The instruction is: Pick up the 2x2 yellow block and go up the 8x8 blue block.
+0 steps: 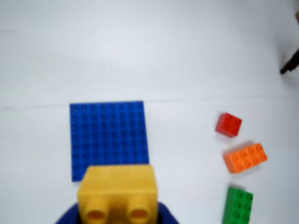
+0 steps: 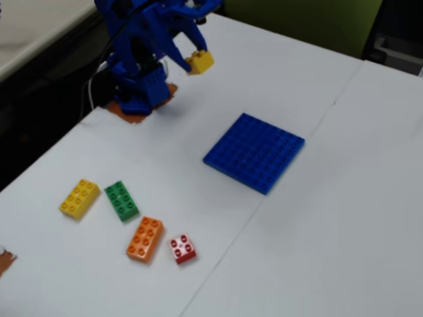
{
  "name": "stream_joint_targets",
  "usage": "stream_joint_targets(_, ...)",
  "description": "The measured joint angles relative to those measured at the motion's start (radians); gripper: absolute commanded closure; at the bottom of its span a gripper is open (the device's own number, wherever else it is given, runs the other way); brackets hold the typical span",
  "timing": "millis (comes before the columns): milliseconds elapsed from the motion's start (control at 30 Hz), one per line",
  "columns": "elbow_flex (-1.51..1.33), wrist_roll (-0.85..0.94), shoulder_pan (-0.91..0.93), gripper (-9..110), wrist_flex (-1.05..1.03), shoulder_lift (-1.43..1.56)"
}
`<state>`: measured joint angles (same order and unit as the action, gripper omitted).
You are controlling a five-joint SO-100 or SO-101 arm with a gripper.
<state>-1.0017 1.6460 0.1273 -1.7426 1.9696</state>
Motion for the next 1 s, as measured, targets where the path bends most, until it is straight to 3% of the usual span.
stream_joint_targets(267, 0.423, -0.078, -0.106, 101, 0.003, -0.287)
stream_joint_targets(1000, 0.310, 0.061, -0.084, 101, 0.002, -0.732)
